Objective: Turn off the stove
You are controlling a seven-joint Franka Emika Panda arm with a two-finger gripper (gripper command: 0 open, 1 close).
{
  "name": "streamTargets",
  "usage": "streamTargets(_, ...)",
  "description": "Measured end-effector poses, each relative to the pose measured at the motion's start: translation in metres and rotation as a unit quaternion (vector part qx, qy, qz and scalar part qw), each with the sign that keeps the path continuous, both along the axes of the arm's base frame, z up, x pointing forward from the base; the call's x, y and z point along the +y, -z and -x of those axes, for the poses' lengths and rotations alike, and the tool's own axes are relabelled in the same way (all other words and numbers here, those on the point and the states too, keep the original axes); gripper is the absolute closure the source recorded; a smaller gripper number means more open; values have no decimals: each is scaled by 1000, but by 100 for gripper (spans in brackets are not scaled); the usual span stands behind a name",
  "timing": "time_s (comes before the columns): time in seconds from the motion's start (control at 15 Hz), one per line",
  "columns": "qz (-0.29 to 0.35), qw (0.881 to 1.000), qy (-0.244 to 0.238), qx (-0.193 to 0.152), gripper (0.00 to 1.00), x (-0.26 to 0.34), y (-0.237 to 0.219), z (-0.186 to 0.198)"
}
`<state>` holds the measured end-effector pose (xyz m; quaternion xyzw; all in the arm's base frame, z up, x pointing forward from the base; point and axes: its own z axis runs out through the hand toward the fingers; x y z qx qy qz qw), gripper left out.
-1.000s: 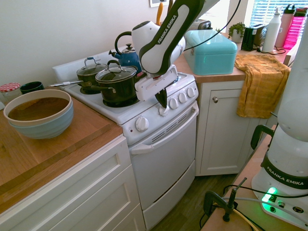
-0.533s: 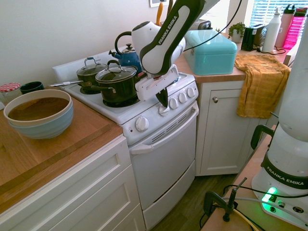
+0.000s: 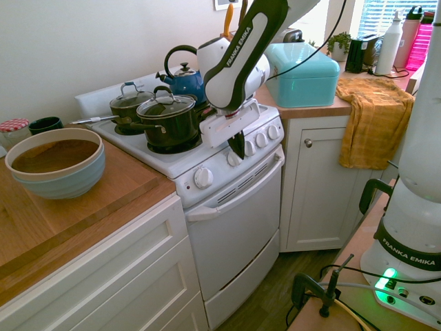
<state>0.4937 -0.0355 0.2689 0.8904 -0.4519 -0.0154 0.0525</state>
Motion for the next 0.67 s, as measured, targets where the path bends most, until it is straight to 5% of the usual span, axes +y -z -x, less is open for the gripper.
streamTargets(0.33,-74,997,23,-20,100,-14,-8,29)
streamTargets(0.67,-62,996,59,-28,100,-4,-17,79)
